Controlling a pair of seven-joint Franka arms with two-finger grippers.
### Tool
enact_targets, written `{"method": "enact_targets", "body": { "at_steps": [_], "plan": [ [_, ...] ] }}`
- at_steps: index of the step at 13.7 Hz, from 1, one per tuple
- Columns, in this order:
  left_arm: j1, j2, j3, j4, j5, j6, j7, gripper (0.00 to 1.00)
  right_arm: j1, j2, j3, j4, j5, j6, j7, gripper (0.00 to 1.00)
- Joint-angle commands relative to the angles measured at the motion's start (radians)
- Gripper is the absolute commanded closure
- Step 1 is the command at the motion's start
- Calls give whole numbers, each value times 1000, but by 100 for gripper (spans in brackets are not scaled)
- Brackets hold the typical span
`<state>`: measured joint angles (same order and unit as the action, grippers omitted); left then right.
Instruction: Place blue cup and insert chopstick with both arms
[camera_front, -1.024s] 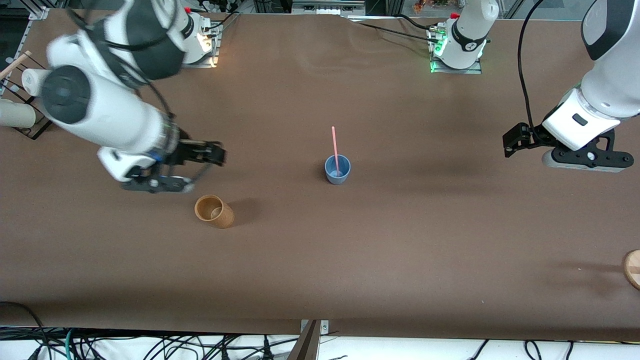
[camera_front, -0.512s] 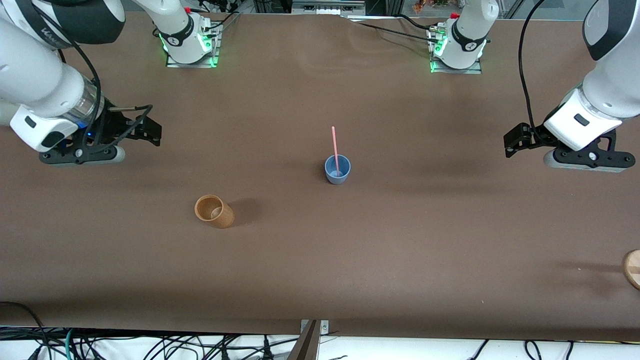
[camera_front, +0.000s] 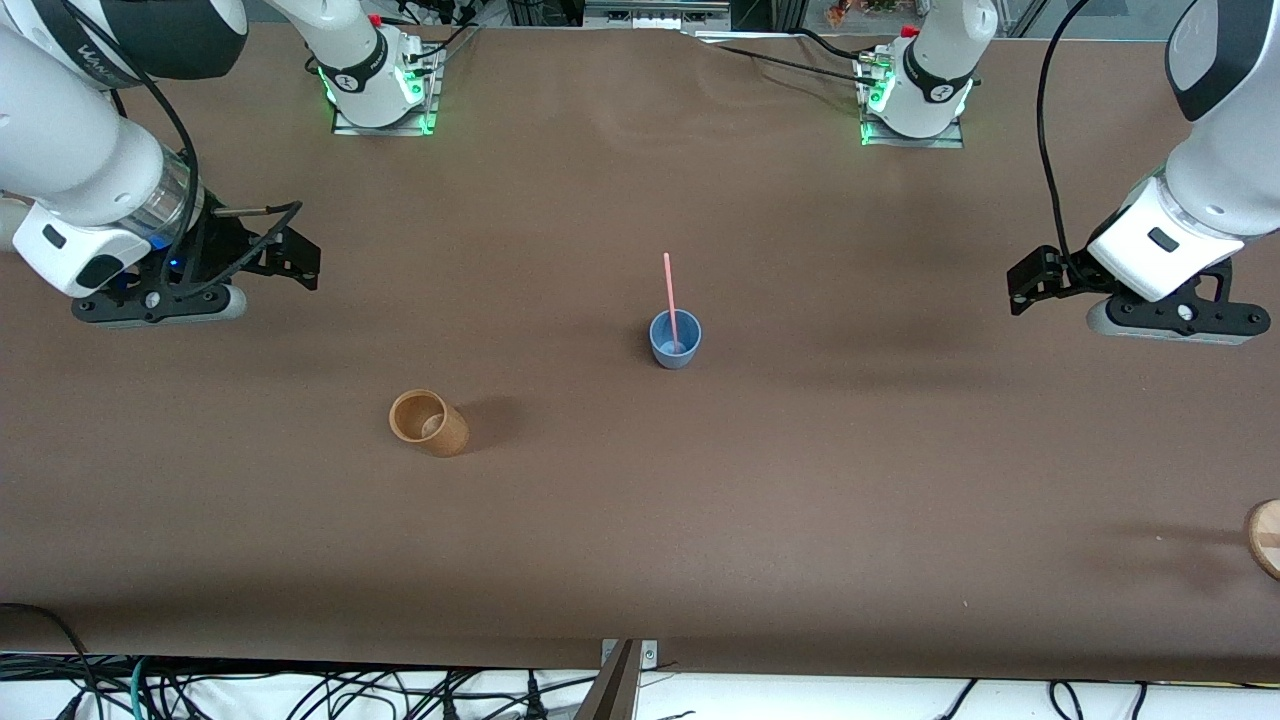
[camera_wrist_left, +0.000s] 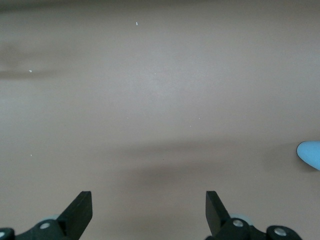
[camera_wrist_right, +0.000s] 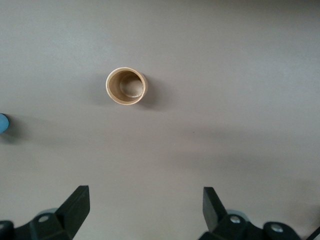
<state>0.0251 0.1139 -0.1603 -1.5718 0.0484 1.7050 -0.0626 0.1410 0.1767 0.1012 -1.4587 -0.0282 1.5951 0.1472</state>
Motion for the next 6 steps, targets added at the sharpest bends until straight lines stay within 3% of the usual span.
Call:
{"method": "enact_targets", "body": {
  "at_steps": [1,6],
  "plan": [
    [9,-10,-2,4,-25,-5,29,0,-11,-26,5,-28,-7,17,-14,0],
    [9,-10,-2,4,-25,-5,29,0,-11,-31,8,-32,-12,3,-11,0]
  ]
}}
